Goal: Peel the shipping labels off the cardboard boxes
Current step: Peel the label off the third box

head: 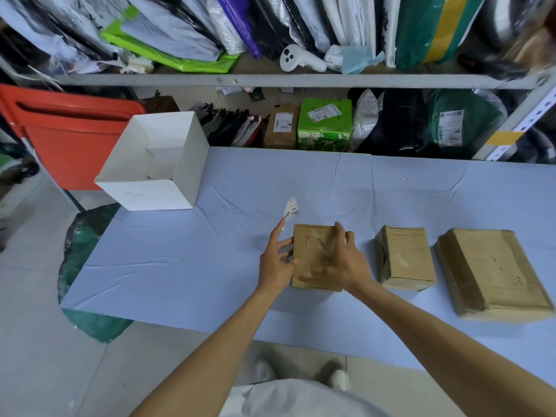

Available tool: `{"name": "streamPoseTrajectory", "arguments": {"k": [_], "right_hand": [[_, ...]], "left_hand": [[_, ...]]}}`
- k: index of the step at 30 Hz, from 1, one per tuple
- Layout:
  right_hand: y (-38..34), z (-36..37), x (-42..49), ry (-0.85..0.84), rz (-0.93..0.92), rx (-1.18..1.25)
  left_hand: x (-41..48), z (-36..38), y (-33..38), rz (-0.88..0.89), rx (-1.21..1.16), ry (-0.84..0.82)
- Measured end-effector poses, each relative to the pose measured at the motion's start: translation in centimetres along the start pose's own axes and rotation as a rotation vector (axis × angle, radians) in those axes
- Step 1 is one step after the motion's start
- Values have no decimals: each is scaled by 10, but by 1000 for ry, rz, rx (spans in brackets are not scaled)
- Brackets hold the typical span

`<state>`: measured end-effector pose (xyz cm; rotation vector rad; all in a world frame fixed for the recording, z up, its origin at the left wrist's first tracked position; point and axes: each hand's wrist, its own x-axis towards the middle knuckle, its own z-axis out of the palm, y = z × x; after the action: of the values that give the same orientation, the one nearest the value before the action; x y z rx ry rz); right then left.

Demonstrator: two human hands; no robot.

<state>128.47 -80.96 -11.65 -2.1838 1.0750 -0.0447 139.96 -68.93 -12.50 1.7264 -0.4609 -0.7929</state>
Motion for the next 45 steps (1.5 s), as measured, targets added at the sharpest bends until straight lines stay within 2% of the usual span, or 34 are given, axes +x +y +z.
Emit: {"name": "streamPoseTrajectory", "arguments": {"k": [6,12,16,20,24,29,34,36,38,42,45], "right_hand": [[0,6,2,64,-64,120],[8,6,2,41,-97,238],[10,2,0,32,-85,122],[4,8,4,94,-69,-2],[-1,4,11,122,35,156],[-4,3,10,108,16,-35],[-11,10,10,152,44,-105],[-12,8,17,170,49,-41],[-10,5,23,163,-2,11],[-4,3,27,230,-167,-178],[-2,5,24,205,-189,-252]], "left_hand": [[2,-5,0,7,-1,-1],[4,-5,1,18,9,4],[5,-3,2,16,13,-6],[3,-1,2,10,10,-3],[5,-4,1,14,12,-3],[4,-3,3,15,8,-6],[5,-3,5,15,12,-14],[6,-6,5,21,17,-10],[8,-7,6,25,17,-12],[11,-7,8,27,28,-23],[13,-8,8,6,39,-52]]}}
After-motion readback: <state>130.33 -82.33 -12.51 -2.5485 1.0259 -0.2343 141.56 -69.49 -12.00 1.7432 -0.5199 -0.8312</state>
